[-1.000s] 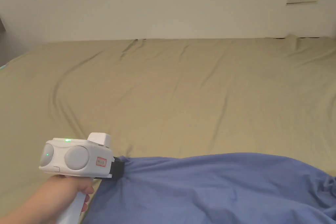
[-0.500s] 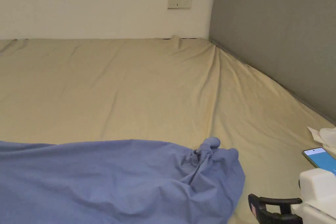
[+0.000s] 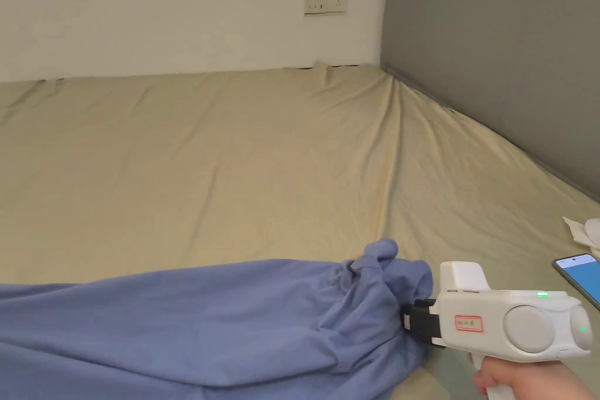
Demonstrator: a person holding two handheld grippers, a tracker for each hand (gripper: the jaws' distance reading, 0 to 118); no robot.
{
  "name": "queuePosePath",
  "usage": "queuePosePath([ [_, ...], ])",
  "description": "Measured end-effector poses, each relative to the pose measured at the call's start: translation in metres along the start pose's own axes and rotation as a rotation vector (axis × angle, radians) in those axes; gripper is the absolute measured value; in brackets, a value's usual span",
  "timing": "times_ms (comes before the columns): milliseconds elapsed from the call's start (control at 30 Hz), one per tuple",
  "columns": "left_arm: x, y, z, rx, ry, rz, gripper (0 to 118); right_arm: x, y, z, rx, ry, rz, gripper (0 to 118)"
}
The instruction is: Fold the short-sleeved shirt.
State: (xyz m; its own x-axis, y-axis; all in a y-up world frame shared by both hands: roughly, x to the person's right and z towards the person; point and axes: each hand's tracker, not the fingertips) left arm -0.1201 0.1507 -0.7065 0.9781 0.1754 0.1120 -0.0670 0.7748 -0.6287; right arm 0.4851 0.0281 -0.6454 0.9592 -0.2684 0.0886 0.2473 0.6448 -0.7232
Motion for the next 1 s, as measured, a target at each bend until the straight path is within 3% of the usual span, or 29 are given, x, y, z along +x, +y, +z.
queuePosePath([
  [100, 0.0, 0.004, 0.02, 0.032, -0.016, 0.027, 3, -0.013, -0.001, 0.02, 0.065, -0.065, 0.135, 5],
  [233, 0.002, 0.017, 0.068, 0.117, -0.026, 0.005, 3, -0.022, 0.02, 0.082, 0.242, -0.017, 0.085, 5],
  [333, -0.001, 0.038, 0.109, 0.197, -0.007, -0.007, 3, -0.037, 0.041, 0.135, 0.375, -0.049, 0.165, 5],
  [533, -0.006, 0.088, 0.203, 0.401, -0.002, 0.016, 3, -0.071, 0.096, 0.253, 0.619, -0.076, 0.138, 5],
  [633, -0.004, 0.114, 0.233, 0.456, 0.004, 0.009, 3, -0.086, 0.133, 0.293, 0.671, -0.089, 0.174, 5],
  [733, 0.006, 0.142, 0.243, 0.498, 0.054, -0.026, 3, -0.112, 0.17, 0.314, 0.719, -0.161, 0.246, 5],
  [1000, 0.018, 0.238, 0.213, 0.531, 0.194, -0.037, 3, -0.16, 0.283, 0.299, 0.772, -0.226, 0.275, 5],
])
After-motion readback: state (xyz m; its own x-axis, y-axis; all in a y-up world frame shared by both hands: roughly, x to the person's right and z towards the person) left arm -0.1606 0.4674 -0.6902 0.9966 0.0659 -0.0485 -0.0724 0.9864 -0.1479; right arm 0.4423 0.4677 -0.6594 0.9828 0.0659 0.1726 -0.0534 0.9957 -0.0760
